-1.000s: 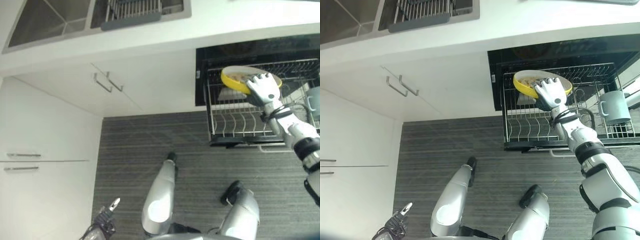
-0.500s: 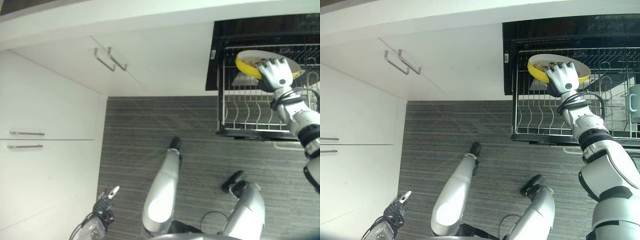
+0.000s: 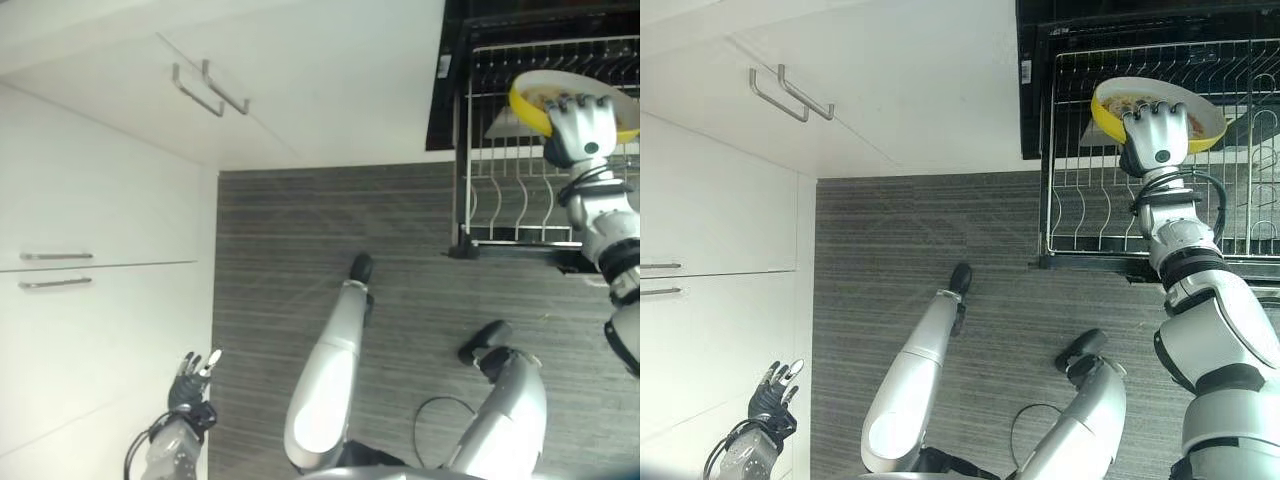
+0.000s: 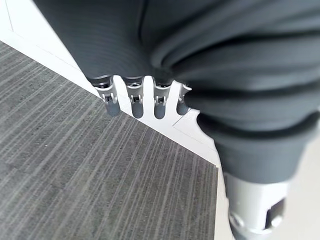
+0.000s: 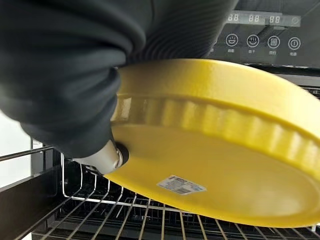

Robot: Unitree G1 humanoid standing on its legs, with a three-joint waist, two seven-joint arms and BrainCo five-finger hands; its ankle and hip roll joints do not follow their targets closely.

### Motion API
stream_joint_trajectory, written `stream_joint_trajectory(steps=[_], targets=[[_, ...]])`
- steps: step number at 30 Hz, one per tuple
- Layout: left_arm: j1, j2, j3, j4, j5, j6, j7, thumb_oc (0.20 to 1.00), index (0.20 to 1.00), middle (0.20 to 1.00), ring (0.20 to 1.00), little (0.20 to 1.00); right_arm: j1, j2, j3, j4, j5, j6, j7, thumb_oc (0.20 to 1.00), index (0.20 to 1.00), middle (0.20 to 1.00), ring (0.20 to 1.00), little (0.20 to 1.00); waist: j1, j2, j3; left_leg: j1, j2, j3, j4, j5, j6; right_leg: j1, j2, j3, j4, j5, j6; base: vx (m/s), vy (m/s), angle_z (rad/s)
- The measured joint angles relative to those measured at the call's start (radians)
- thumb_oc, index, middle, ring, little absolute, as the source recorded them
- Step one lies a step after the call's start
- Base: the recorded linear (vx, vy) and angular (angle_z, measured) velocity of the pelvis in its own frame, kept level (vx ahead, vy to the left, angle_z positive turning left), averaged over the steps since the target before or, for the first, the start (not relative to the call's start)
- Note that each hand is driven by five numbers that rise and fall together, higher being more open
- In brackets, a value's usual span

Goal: Place the dishes in the dishwasher.

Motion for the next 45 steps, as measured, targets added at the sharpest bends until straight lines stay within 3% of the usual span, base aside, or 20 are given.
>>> stream_joint_trajectory(steps=[4,5,9,14,16,20,27,31,35,37,39,41,45], targets=[[0.000,0.000,0.000,0.001,-0.020,0.000,-0.021,1.000,1.000,1.000,1.000,1.000,-0.017,0.011,0.000,-0.014,0.002,0.000,0.035,0.200,0.200,0.200,0.200,0.200,-0.009,0.002,-0.002,-0.015,0.001,0.002,0.014,-0.004,0.000,-0.018,0.000,0.008,0.013,-0.001,0.000,0.00,0.000,0.00],[0.000,0.001,0.000,0.001,-0.021,-0.001,-0.032,1.000,1.000,1.000,1.000,1.000,-0.018,0.011,-0.001,-0.010,0.005,0.003,0.046,1.000,1.000,1.000,1.000,1.000,-0.009,0.002,-0.002,-0.015,0.001,0.001,0.014,-0.004,0.000,-0.017,0.000,0.008,0.012,-0.001,0.001,0.01,-0.032,-0.01],[0.001,0.006,0.000,0.001,-0.021,-0.001,-0.045,1.000,1.000,1.000,1.000,1.000,-0.008,0.031,-0.006,0.025,0.042,0.001,0.123,1.000,1.000,1.000,1.000,1.000,-0.004,-0.005,-0.012,-0.016,0.002,-0.004,0.015,-0.004,-0.001,-0.014,0.001,0.002,0.013,-0.001,0.001,0.02,-0.027,0.01],[0.001,0.036,0.000,-0.027,-0.021,0.001,-0.045,1.000,1.000,1.000,1.000,1.000,0.034,0.058,-0.051,0.025,0.237,0.002,0.217,1.000,1.000,1.000,1.000,1.000,-0.004,-0.010,-0.014,-0.017,0.004,-0.016,0.033,-0.008,-0.006,0.004,0.002,-0.012,0.021,-0.005,-0.010,0.04,-0.035,0.04],[0.002,0.038,0.003,-0.024,-0.020,0.003,-0.042,1.000,1.000,1.000,1.000,1.000,0.060,0.130,-0.248,0.059,0.467,0.003,0.222,1.000,1.000,1.000,1.000,1.000,-0.005,-0.025,-0.030,-0.016,0.003,-0.014,0.047,-0.016,-0.004,0.008,0.002,-0.009,0.022,-0.007,-0.010,0.05,0.019,-0.02],[0.002,0.037,0.003,-0.052,-0.017,0.024,-0.035,1.000,1.000,1.000,1.000,1.000,0.082,0.196,-0.361,0.037,0.718,-0.033,0.243,1.000,1.000,1.000,1.000,1.000,-0.017,-0.030,-0.043,-0.003,0.001,-0.009,0.070,-0.039,0.010,0.029,0.000,-0.002,0.024,-0.011,-0.004,0.06,0.045,-0.03],[0.056,0.005,0.039,-0.099,0.008,0.063,-0.019,1.000,1.000,1.000,1.000,1.000,0.226,0.232,-0.411,-0.349,1.056,-0.034,0.353,1.000,1.000,1.000,1.000,1.000,-0.027,-0.029,-0.043,0.005,0.001,0.003,0.085,-0.047,0.014,0.028,0.002,0.019,0.029,-0.015,0.002,0.04,0.034,-0.03],[0.098,-0.029,0.053,-0.106,0.030,0.066,-0.017,1.000,1.000,1.000,1.000,1.000,0.305,0.291,-0.591,-0.495,1.347,0.009,0.435,1.000,1.000,1.000,1.000,1.000,-0.037,-0.033,-0.042,0.017,0.011,0.007,0.082,-0.050,0.016,0.039,0.018,0.024,0.022,-0.013,0.000,0.04,0.022,-0.06],[0.122,-0.061,0.070,-0.122,0.055,0.065,0.000,1.000,1.000,1.000,1.000,1.000,0.477,0.464,-0.637,-0.758,1.642,-0.002,0.490,1.000,1.000,1.000,1.000,1.000,-0.079,-0.071,-0.038,0.074,0.034,0.013,0.050,-0.054,0.010,0.089,0.046,0.022,-0.014,-0.014,0.001,0.01,0.034,-0.15],[0.131,-0.093,0.068,-0.126,0.062,0.065,0.017,1.000,1.000,1.000,1.000,1.000,0.620,0.575,-0.659,-0.955,1.774,-0.049,0.491,1.000,1.000,1.000,1.000,1.000,-0.095,-0.094,-0.042,0.118,0.044,0.027,0.018,-0.046,0.006,0.126,0.066,0.028,-0.060,0.013,-0.004,-0.06,0.073,-0.21],[0.130,-0.114,0.069,-0.129,0.062,0.066,0.028,1.000,1.000,1.000,1.000,1.000,0.677,0.599,-0.628,-1.005,1.812,-0.095,0.472,1.000,1.000,1.000,1.000,1.000,-0.135,-0.107,-0.043,0.139,0.049,0.038,-0.011,-0.044,0.011,0.149,0.077,0.026,-0.109,0.034,-0.001,0.00,0.053,-0.20],[0.132,-0.133,0.068,-0.140,0.062,0.067,0.046,1.000,1.000,1.000,1.000,1.000,0.736,0.585,-0.608,-1.046,1.754,-0.132,0.425,1.000,1.000,1.000,1.000,1.000,-0.138,-0.110,-0.043,0.180,0.054,0.066,-0.052,-0.035,0.022,0.182,0.084,0.033,-0.166,0.056,0.017,-0.04,-0.003,-0.21],[0.134,-0.146,0.069,-0.146,0.062,0.065,0.085,1.000,1.000,1.000,1.000,1.000,0.854,0.573,-0.606,-1.086,1.790,-0.133,0.502,1.000,1.000,1.000,1.000,1.000,-0.147,-0.127,-0.036,0.261,0.074,0.081,-0.171,0.011,0.014,0.259,0.127,0.016,-0.295,0.110,0.016,-0.04,-0.034,-0.14]])
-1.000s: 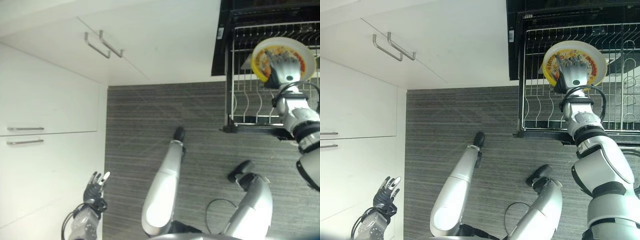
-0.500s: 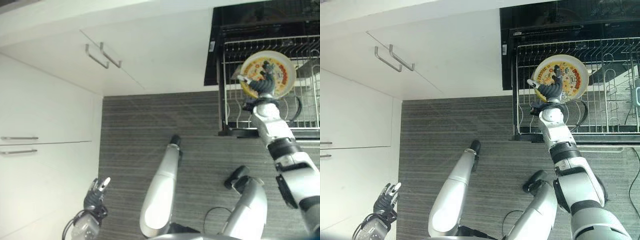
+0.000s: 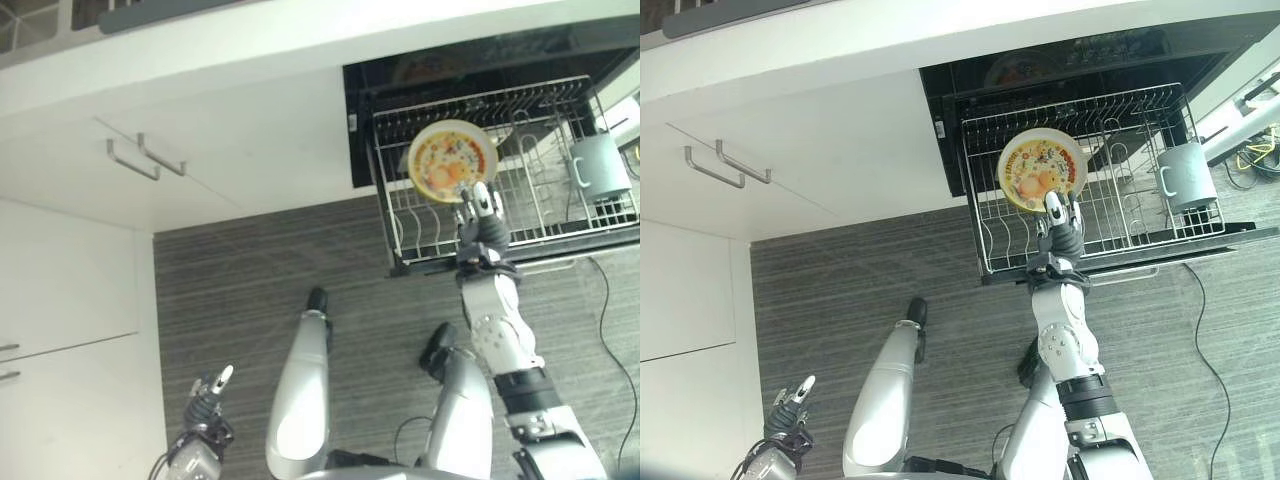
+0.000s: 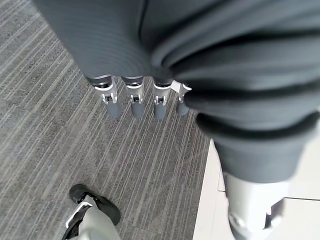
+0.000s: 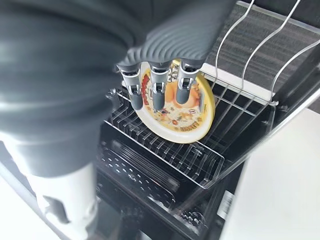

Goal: Place the dishes in the dishwasher.

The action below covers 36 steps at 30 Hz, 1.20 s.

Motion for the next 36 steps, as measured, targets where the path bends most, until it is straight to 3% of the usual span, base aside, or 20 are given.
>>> stream_joint_trajectory(steps=[4,6,9,11,17,20,22,25,28,30,34,36], targets=[[0.029,-0.026,0.000,0.014,0.000,-0.013,0.020,1.000,1.000,1.000,1.000,1.000,0.081,-0.027,-0.027,-0.069,-0.031,-0.024,0.066,1.000,1.000,1.000,1.000,1.000,-0.013,-0.020,-0.002,0.125,0.013,0.016,-0.100,0.031,-0.019,0.127,0.028,-0.023,-0.108,0.040,0.014,-0.01,-0.016,-0.06],[0.053,-0.023,0.001,0.033,-0.001,-0.028,0.024,1.000,1.000,1.000,1.000,1.000,0.148,-0.079,-0.092,-0.102,-0.129,-0.069,0.050,1.000,1.000,1.000,1.000,1.000,-0.040,-0.056,-0.021,0.150,0.021,0.035,-0.125,0.031,-0.019,0.156,0.042,-0.021,-0.160,0.063,0.018,-0.03,-0.008,-0.20],[0.056,-0.022,0.004,0.037,-0.003,-0.038,0.018,1.000,1.000,1.000,1.000,1.000,0.186,-0.126,-0.177,-0.143,-0.269,-0.123,-0.013,1.000,1.000,1.000,1.000,1.000,-0.073,-0.064,-0.027,0.186,0.023,0.063,-0.154,0.035,-0.017,0.203,0.054,-0.015,-0.248,0.113,0.025,-0.04,-0.020,-0.18],[0.057,-0.022,0.011,0.040,-0.003,-0.046,0.013,1.000,1.000,1.000,1.000,1.000,0.189,-0.142,-0.195,-0.150,-0.329,-0.144,-0.048,1.000,1.000,1.000,1.000,1.000,-0.079,-0.059,-0.035,0.199,0.023,0.070,-0.164,0.035,-0.017,0.224,0.059,-0.013,-0.285,0.128,0.027,-0.03,-0.026,-0.14],[0.066,-0.028,0.041,0.046,-0.001,-0.049,0.008,1.000,1.000,1.000,1.000,1.000,0.253,-0.142,-0.257,-0.114,-0.591,-0.215,-0.325,1.000,1.000,1.000,1.000,1.000,-0.100,-0.001,-0.116,0.224,0.023,0.097,-0.186,0.038,-0.015,0.250,0.064,-0.004,-0.346,0.154,0.017,0.03,-0.012,-0.07],[0.018,-0.047,0.024,-0.060,0.000,0.053,0.142,1.000,1.000,1.000,1.000,1.000,0.323,-0.135,-0.213,-0.106,-0.587,-0.191,-0.401,1.000,1.000,1.000,1.000,1.000,-0.135,-0.001,-0.146,0.281,0.026,0.117,-0.208,0.024,-0.007,0.283,0.066,0.013,-0.343,0.135,0.027,0.10,-0.097,-0.17],[-0.101,-0.006,0.024,-0.071,-0.001,0.133,0.234,1.000,1.000,1.000,1.000,1.000,0.330,-0.141,-0.149,-0.078,-0.542,-0.154,-0.397,1.000,1.000,1.000,1.000,1.000,-0.173,-0.019,-0.180,0.288,0.038,0.120,-0.219,0.028,-0.012,0.282,0.078,0.019,-0.342,0.136,0.025,0.09,-0.157,-0.12],[-0.194,0.056,-0.001,-0.061,-0.003,0.221,0.350,1.000,1.000,1.000,1.000,1.000,0.306,-0.131,-0.039,0.164,-0.480,-0.134,-0.369,1.000,1.000,1.000,1.000,1.000,-0.202,-0.035,-0.242,0.351,0.060,0.145,-0.277,0.050,-0.026,0.307,0.104,0.032,-0.340,0.134,0.022,0.10,-0.039,-0.17],[-0.239,0.024,-0.053,-0.020,-0.012,0.265,0.396,1.000,1.000,1.000,1.000,1.000,0.278,-0.119,-0.033,0.265,-0.408,-0.124,-0.320,1.000,1.000,1.000,1.000,1.000,-0.205,0.026,-0.252,0.292,0.073,0.129,-0.180,0.054,-0.039,0.322,0.094,0.010,-0.344,0.113,0.007,0.14,0.161,0.21],[-0.258,-0.011,-0.077,0.052,-0.013,0.299,0.407,1.000,1.000,1.000,1.000,1.000,0.234,-0.077,-0.064,0.356,-0.339,-0.102,-0.285,0.200,0.200,0.200,0.200,0.200,-0.201,0.056,-0.252,0.275,0.058,0.165,-0.169,0.031,-0.010,0.322,0.081,-0.003,-0.326,0.110,0.009,0.19,0.197,0.30],[-0.259,0.021,-0.083,0.093,-0.045,0.317,0.470,1.000,1.000,1.000,1.000,1.000,0.197,0.086,-0.057,0.492,-0.179,-0.128,-0.242,0.200,0.200,0.200,0.200,0.200,-0.179,-0.026,-0.231,0.300,0.017,0.198,-0.162,0.013,0.019,0.326,0.038,0.021,-0.309,0.114,0.011,0.05,0.087,-0.07],[-0.304,0.040,-0.093,0.084,-0.076,0.316,0.504,1.000,1.000,1.000,1.000,1.000,0.151,0.122,-0.058,0.571,-0.046,-0.149,-0.237,0.200,0.200,0.200,0.200,0.200,-0.169,-0.032,-0.212,0.259,0.018,0.190,-0.138,0.014,0.019,0.303,0.038,0.018,-0.315,0.126,0.015,0.02,0.064,0.06]])
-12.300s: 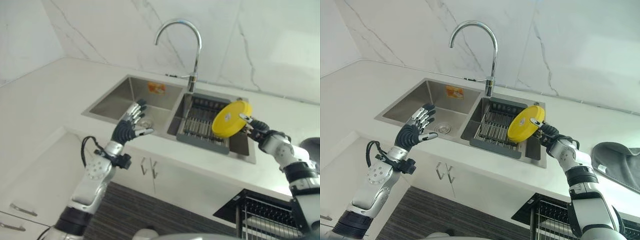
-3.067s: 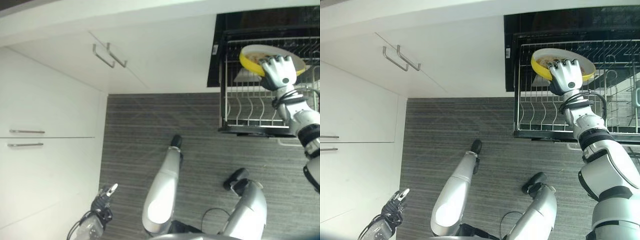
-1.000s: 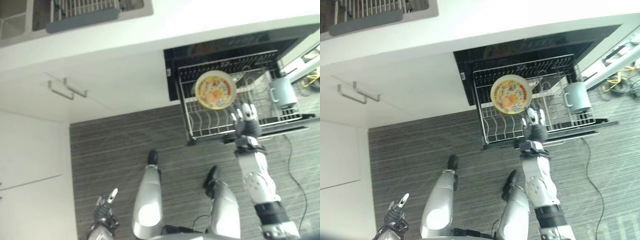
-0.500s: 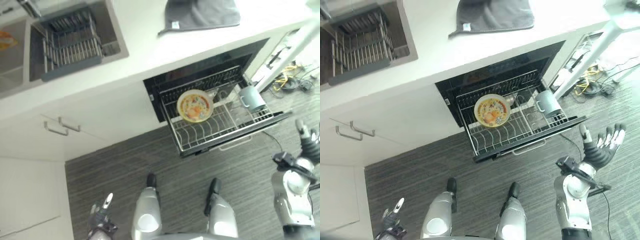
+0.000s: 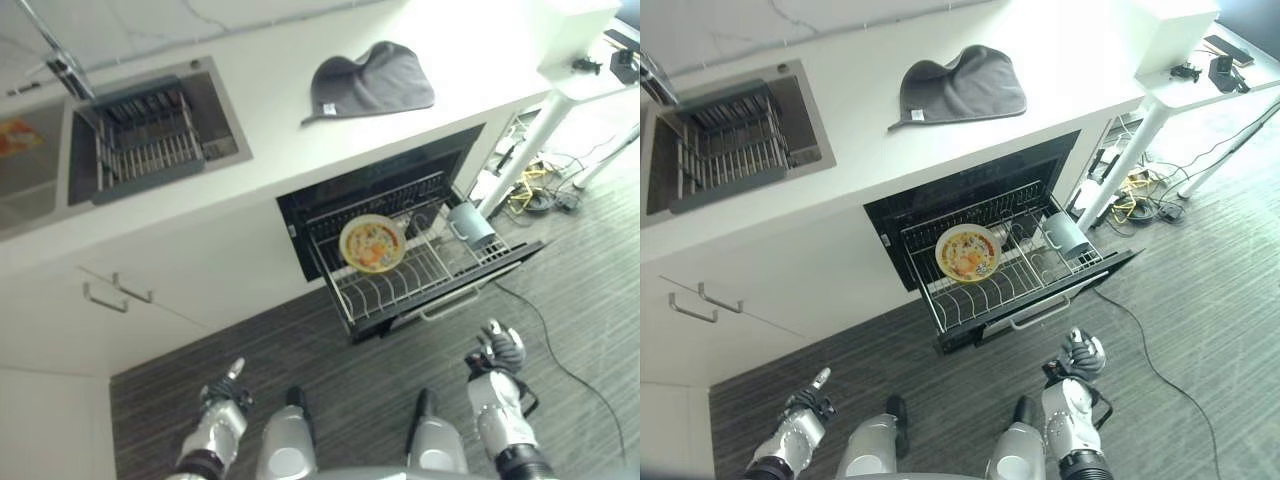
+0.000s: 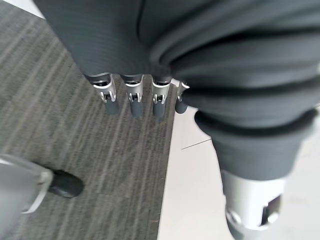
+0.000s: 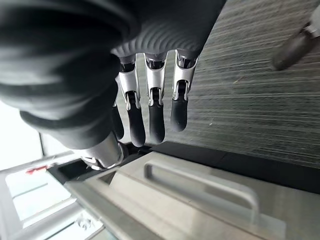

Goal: Place the dishes in the dishwasher.

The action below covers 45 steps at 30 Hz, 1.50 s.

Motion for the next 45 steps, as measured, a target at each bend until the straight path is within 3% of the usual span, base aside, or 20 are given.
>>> stream_joint_trajectory(steps=[6,10,14,23,30,33,42,45], targets=[[-0.030,-0.034,-0.028,0.005,-0.007,0.002,0.035,1.000,1.000,1.000,1.000,1.000,-0.112,-0.007,-0.024,0.034,0.330,0.002,0.076,0.200,0.200,0.200,0.200,0.200,0.019,0.071,0.042,-0.010,-0.003,-0.018,0.010,0.001,0.000,0.018,0.002,-0.016,-0.027,0.019,0.005,0.06,0.024,0.07],[-0.015,-0.037,-0.028,0.008,-0.007,0.009,0.038,1.000,1.000,1.000,1.000,1.000,-0.114,-0.008,-0.053,0.048,0.523,0.010,0.124,0.200,0.200,0.200,0.200,0.200,0.022,0.075,0.042,0.018,-0.004,-0.030,0.004,0.001,-0.001,0.056,0.002,-0.035,-0.027,0.007,0.011,0.07,0.006,0.09],[-0.013,-0.038,-0.027,0.008,-0.007,0.013,0.039,1.000,1.000,1.000,1.000,1.000,-0.115,-0.011,-0.068,0.064,0.609,0.033,0.140,0.200,0.200,0.200,0.200,0.200,0.023,0.077,0.040,0.030,-0.005,-0.037,0.003,0.001,-0.001,0.070,0.002,-0.038,-0.026,0.007,0.011,0.03,0.005,0.03],[0.025,-0.054,-0.024,0.106,-0.006,0.037,0.028,1.000,1.000,1.000,1.000,1.000,-0.133,-0.097,-0.081,0.066,0.537,0.204,0.160,0.200,0.200,0.200,0.200,0.200,0.031,0.090,-0.033,0.049,-0.006,-0.044,0.006,-0.004,-0.006,0.086,-0.001,-0.037,-0.009,0.002,0.009,0.07,-0.006,0.01],[0.047,-0.056,-0.017,0.153,-0.002,0.060,0.002,1.000,1.000,1.000,1.000,1.000,-0.211,-0.158,-0.082,0.069,0.415,0.290,0.144,0.200,0.200,0.200,0.200,0.200,0.064,0.082,-0.074,0.070,-0.016,-0.070,0.005,-0.003,-0.003,0.124,-0.008,-0.055,-0.006,-0.007,0.020,0.11,0.001,0.07],[0.048,-0.055,-0.017,0.187,-0.001,0.076,-0.001,1.000,1.000,1.000,1.000,1.000,-0.297,-0.175,-0.079,0.071,0.383,0.342,0.136,0.200,0.200,0.200,0.200,0.200,0.089,0.092,-0.083,0.068,-0.021,-0.093,0.003,-0.003,-0.003,0.130,-0.011,-0.069,0.000,-0.009,0.021,0.12,0.036,0.21],[0.061,-0.040,-0.016,0.258,0.040,0.131,-0.026,1.000,1.000,1.000,1.000,1.000,-0.456,-0.193,-0.040,0.226,0.337,0.486,0.103,0.200,0.200,0.200,0.200,0.200,0.151,0.112,-0.086,0.053,-0.061,-0.129,0.042,-0.003,0.001,0.137,-0.067,-0.109,0.102,-0.068,0.033,0.14,0.057,0.21],[0.055,-0.033,-0.017,0.283,0.048,0.140,-0.048,1.000,1.000,1.000,1.000,1.000,-0.465,-0.221,-0.041,0.303,0.336,0.503,0.097,0.200,0.200,0.200,0.200,0.200,0.161,0.123,-0.081,0.026,-0.071,-0.136,0.053,-0.002,0.006,0.115,-0.086,-0.123,0.136,-0.085,0.034,0.03,0.081,0.19]])
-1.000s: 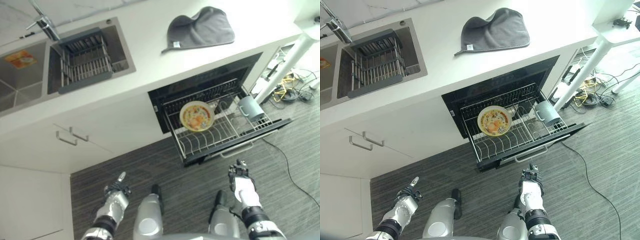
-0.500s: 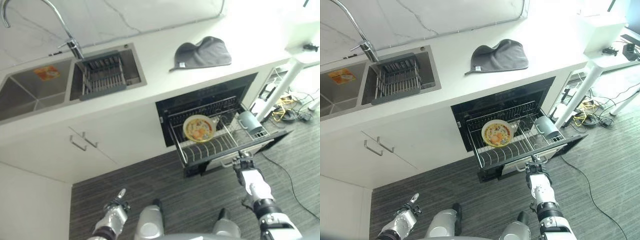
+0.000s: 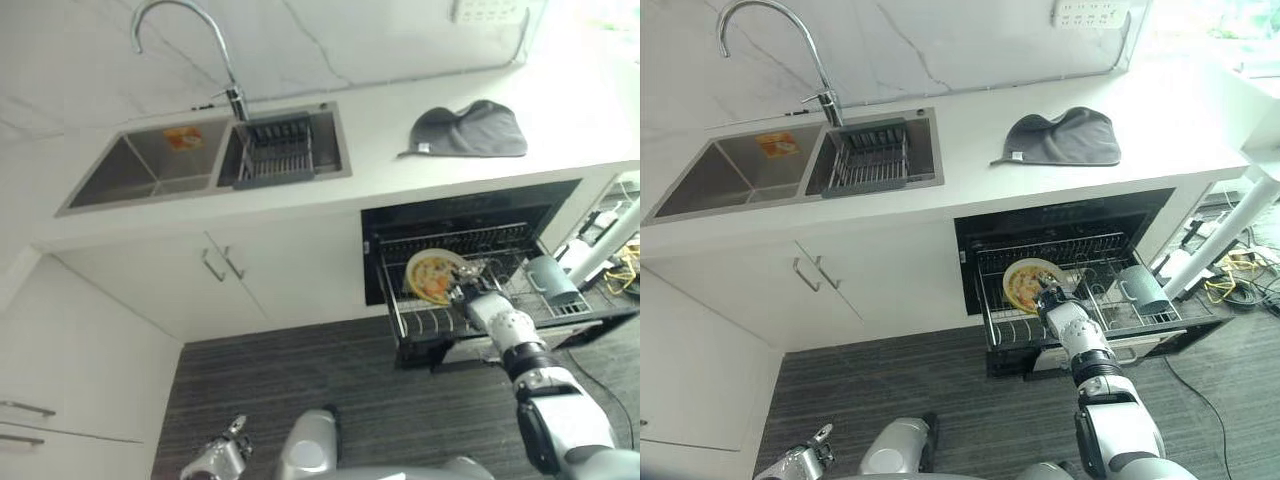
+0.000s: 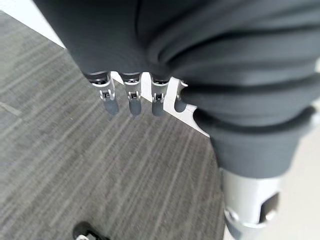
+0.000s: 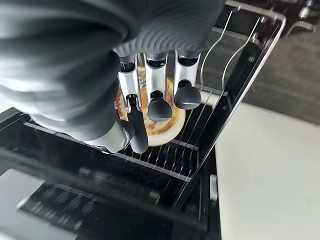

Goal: Place the dishes in the dishwasher.

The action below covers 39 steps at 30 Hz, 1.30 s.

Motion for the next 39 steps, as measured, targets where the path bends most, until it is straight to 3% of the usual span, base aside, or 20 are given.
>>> stream_joint_trajectory(steps=[5,8,12,18,19,20,21,25,27,28,29,31,32,33,34,35,36,37,38,39], targets=[[-0.037,0.000,-0.008,-0.046,-0.001,-0.001,-0.037,1.000,1.000,1.000,1.000,1.000,-0.008,-0.043,0.083,-0.140,-0.230,-0.088,-0.031,0.200,0.200,0.200,0.200,0.200,-0.023,0.047,0.109,-0.072,-0.009,-0.012,-0.007,0.038,0.016,-0.103,-0.012,0.010,0.053,-0.002,-0.011,-0.15,0.072,0.03],[-0.053,-0.002,-0.007,-0.141,-0.012,-0.004,-0.036,1.000,1.000,1.000,1.000,1.000,0.085,-0.032,0.164,-0.582,-0.418,-0.129,-0.086,0.200,0.200,0.200,0.200,0.200,-0.078,0.029,0.179,-0.073,0.004,0.012,-0.060,0.074,0.013,-0.139,0.001,0.032,0.033,0.016,-0.020,-0.16,-0.003,-0.21],[-0.036,-0.001,0.022,-0.327,-0.019,-0.019,-0.030,1.000,1.000,1.000,1.000,1.000,0.382,-0.009,0.108,-0.854,-0.627,-0.151,-0.118,0.200,0.200,0.200,0.200,0.200,-0.122,-0.016,0.206,-0.065,0.041,0.035,-0.101,0.088,-0.001,-0.138,0.051,0.040,-0.034,0.045,-0.028,-0.14,-0.045,-0.24],[-0.006,-0.026,0.061,-0.336,-0.028,-0.043,-0.030,1.000,1.000,1.000,1.000,1.000,0.520,-0.046,0.051,-0.866,-0.817,-0.209,-0.073,0.200,0.200,0.200,0.200,0.200,-0.169,-0.032,0.208,0.073,0.090,0.094,-0.290,0.160,-0.034,-0.029,0.147,0.064,-0.262,0.149,-0.045,-0.08,-0.124,-0.35],[0.031,-0.040,0.069,-0.334,-0.013,-0.065,-0.038,1.000,1.000,1.000,1.000,1.000,0.543,-0.039,0.028,-0.867,-0.824,-0.244,-0.048,0.200,0.200,0.200,0.200,0.200,-0.172,-0.036,0.198,0.124,0.109,0.096,-0.338,0.172,-0.050,0.012,0.173,0.060,-0.299,0.155,-0.053,-0.03,-0.316,-0.11],[0.135,-0.073,0.074,-0.262,0.052,-0.199,-0.124,1.000,1.000,1.000,1.000,1.000,0.604,-0.036,0.028,-0.855,-0.824,-0.288,-0.036,0.200,0.200,0.200,0.200,0.200,-0.163,-0.047,0.143,0.128,0.124,0.095,-0.357,0.173,-0.053,0.023,0.189,0.048,-0.307,0.146,-0.051,-0.01,-0.310,0.01],[0.193,-0.084,0.077,-0.207,0.079,-0.237,-0.161,1.000,1.000,1.000,1.000,1.000,0.627,-0.029,0.021,-0.840,-0.825,-0.301,-0.030,0.200,0.200,0.200,0.200,0.200,-0.163,-0.058,0.116,0.139,0.129,0.093,-0.361,0.180,-0.052,0.027,0.198,0.041,-0.303,0.141,-0.049,0.03,-0.228,0.13],[0.329,-0.055,0.125,-0.143,0.161,-0.332,-0.254,1.000,1.000,1.000,1.000,1.000,0.628,0.001,-0.033,-0.771,-0.831,-0.298,0.016,0.200,0.200,0.200,0.200,0.200,-0.128,-0.082,0.077,0.176,0.130,0.091,-0.361,0.178,-0.060,0.070,0.198,0.029,-0.296,0.120,-0.047,0.05,-0.146,0.10],[0.335,-0.038,0.162,-0.188,0.191,-0.339,-0.265,1.000,1.000,1.000,1.000,1.000,0.574,-0.003,-0.022,-0.743,-0.827,-0.279,0.036,0.200,0.200,0.200,0.200,0.200,-0.122,-0.072,0.072,0.154,0.142,0.079,-0.275,0.149,-0.069,0.039,0.196,0.047,-0.198,0.051,-0.063,0.17,0.139,0.08],[0.297,-0.007,0.148,-0.191,0.196,-0.342,-0.278,1.000,1.000,1.000,1.000,1.000,0.536,-0.003,0.001,-0.701,-0.819,-0.273,0.041,0.200,0.200,0.200,0.200,0.200,-0.123,-0.079,0.078,0.031,0.137,-0.006,-0.057,0.101,-0.075,0.013,0.172,0.075,-0.115,-0.003,-0.068,0.06,0.206,0.07],[0.267,0.009,0.108,-0.183,0.196,-0.339,-0.282,1.000,1.000,1.000,1.000,1.000,0.531,-0.006,0.011,-0.667,-0.795,-0.241,0.041,0.200,0.200,0.200,0.200,0.200,-0.104,-0.084,0.065,-0.021,0.118,-0.052,-0.065,0.062,-0.077,-0.013,0.158,0.089,-0.103,-0.007,-0.067,-0.07,0.132,-0.06],[0.225,-0.015,0.075,-0.143,0.196,-0.332,-0.297,1.000,1.000,1.000,1.000,1.000,0.511,-0.033,0.067,-0.635,-0.722,-0.249,0.041,0.200,0.200,0.200,0.200,0.200,-0.103,-0.020,0.051,-0.063,0.130,0.011,-0.162,0.001,0.004,-0.025,0.185,0.092,-0.159,0.009,-0.042,-0.03,0.125,-0.64],[0.196,-0.034,0.075,-0.086,0.196,-0.332,-0.301,1.000,1.000,1.000,1.000,1.000,0.457,-0.041,0.101,-0.555,-0.708,-0.266,0.036,0.200,0.200,0.200,0.200,0.200,-0.066,0.032,0.044,-0.102,0.156,-0.003,-0.137,-0.011,0.004,-0.062,0.216,0.117,-0.144,0.008,-0.025,0.01,0.097,-1.13],[0.153,-0.029,0.043,-0.066,0.196,-0.333,-0.298,1.000,1.000,1.000,1.000,1.000,0.415,-0.026,0.114,-0.477,-0.658,-0.261,0.028,0.200,0.200,0.200,0.200,0.200,-0.041,0.043,0.049,-0.160,0.156,-0.025,-0.123,-0.010,-0.008,-0.186,0.230,0.147,0.143,-0.083,-0.081,-0.02,0.057,-0.60],[0.129,0.022,0.035,-0.107,0.197,-0.337,-0.305,1.000,1.000,1.000,1.000,1.000,0.425,0.042,0.094,-0.458,-0.609,-0.258,0.013,0.200,0.200,0.200,0.200,0.200,-0.052,-0.047,0.068,-0.158,0.080,0.003,-0.190,-0.016,-0.075,-0.161,0.176,0.135,0.172,-0.174,-0.105,-0.10,0.026,0.43],[0.059,0.025,0.044,-0.103,0.195,-0.328,-0.303,1.000,1.000,1.000,1.000,1.000,0.410,0.069,0.051,-0.448,-0.574,-0.263,0.008,0.200,0.200,0.200,0.200,0.200,-0.064,-0.064,0.123,-0.181,0.051,0.007,-0.110,0.045,-0.032,-0.120,0.132,0.090,0.073,-0.171,-0.071,-0.20,0.028,0.78],[0.042,0.031,0.042,-0.113,0.195,-0.324,-0.309,1.000,1.000,1.000,1.000,1.000,0.395,0.077,0.029,-0.429,-0.541,-0.264,0.005,0.200,0.200,0.200,0.200,0.200,-0.044,-0.072,0.134,-0.167,0.039,0.011,-0.101,0.049,-0.029,-0.118,0.121,0.078,0.012,-0.120,-0.060,-0.21,0.035,0.33],[0.048,0.042,0.035,-0.145,0.190,-0.322,-0.308,1.000,1.000,1.000,1.000,1.000,0.376,0.061,0.026,-0.429,-0.505,-0.268,-0.002,0.200,0.200,0.200,0.200,0.200,-0.035,-0.047,0.143,-0.108,0.044,0.011,-0.161,0.068,-0.025,-0.108,0.133,0.077,-0.040,-0.062,-0.038,-0.15,0.040,0.04],[0.015,0.060,0.024,-0.172,0.185,-0.317,-0.308,1.000,1.000,1.000,1.000,1.000,0.338,0.038,0.001,-0.427,-0.485,-0.279,-0.017,0.200,0.200,0.200,0.200,0.200,-0.028,-0.041,0.182,-0.108,0.031,0.029,-0.198,0.143,0.009,-0.101,0.120,0.078,-0.070,-0.032,-0.026,-0.07,0.028,0.19],[-0.004,0.076,0.019,-0.210,0.185,-0.316,-0.308,1.000,1.000,1.000,1.000,1.000,0.288,0.022,-0.030,-0.421,-0.464,-0.288,-0.027,0.200,0.200,0.200,0.200,0.200,-0.020,-0.036,0.210,-0.123,0.012,0.033,-0.205,0.146,0.014,-0.094,0.111,0.076,-0.121,-0.006,-0.019,-0.05,0.018,0.34]])
